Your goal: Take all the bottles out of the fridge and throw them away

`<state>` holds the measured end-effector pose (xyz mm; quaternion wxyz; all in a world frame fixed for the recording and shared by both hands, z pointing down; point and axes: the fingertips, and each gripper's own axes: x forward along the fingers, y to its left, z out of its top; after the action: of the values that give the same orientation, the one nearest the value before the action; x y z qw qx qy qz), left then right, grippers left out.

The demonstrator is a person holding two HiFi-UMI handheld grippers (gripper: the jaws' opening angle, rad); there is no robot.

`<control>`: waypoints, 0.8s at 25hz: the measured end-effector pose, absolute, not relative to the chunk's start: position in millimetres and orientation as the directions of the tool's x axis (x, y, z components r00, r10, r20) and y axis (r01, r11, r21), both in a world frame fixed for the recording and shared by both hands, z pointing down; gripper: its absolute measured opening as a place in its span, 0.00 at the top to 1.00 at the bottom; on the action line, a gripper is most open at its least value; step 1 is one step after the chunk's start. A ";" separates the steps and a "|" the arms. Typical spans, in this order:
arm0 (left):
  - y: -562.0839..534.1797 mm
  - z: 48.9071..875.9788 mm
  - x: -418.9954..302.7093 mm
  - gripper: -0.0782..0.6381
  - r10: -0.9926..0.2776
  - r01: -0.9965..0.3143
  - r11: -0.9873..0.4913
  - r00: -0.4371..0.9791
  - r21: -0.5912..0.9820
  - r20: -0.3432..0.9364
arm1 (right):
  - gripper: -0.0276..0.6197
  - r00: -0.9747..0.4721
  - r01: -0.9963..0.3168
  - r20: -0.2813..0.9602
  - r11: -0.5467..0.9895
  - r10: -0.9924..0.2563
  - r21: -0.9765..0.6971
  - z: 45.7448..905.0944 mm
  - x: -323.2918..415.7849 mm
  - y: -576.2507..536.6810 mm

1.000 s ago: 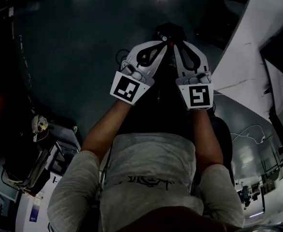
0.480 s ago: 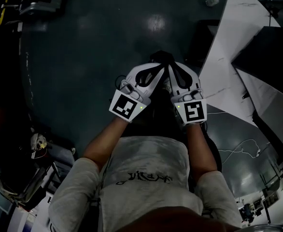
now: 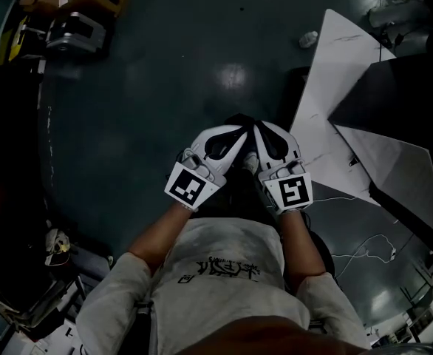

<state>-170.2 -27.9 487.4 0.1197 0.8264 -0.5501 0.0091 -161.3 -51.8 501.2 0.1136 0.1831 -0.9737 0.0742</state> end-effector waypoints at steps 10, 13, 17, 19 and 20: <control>-16.9 424.8 -158.4 0.88 -0.906 -0.903 -0.390 0.411 0.178 0.102 | 0.94 -0.914 -0.370 0.212 0.925 -0.347 -0.082 432.7 -147.6 -41.2; -12.9 409.1 -153.7 0.88 -0.904 -0.902 -0.399 0.417 0.165 0.095 | 0.94 -0.906 -0.387 0.222 0.917 -0.360 -0.096 411.4 -143.5 -39.4; -7.8 388.9 -145.7 0.88 -0.903 -0.900 -0.405 0.421 0.160 0.084 | 0.94 -0.919 -0.361 0.197 0.930 -0.342 -0.069 393.5 -133.2 -32.0; -5.0 377.4 -143.0 0.88 -0.902 -0.899 -0.411 0.425 0.154 0.076 | 0.94 -0.917 -0.365 0.200 0.928 -0.346 -0.070 381.8 -129.6 -29.7; -3.6 371.7 -141.5 0.88 -0.901 -0.897 -0.414 0.428 0.152 0.072 | 0.94 -0.916 -0.366 0.201 0.928 -0.347 -0.069 375.7 -128.1 -28.6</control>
<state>-141.5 -3.6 371.7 0.0837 0.8408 -0.5348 -0.0107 -128.1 -28.6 375.7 0.0929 0.1824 -0.9774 0.0529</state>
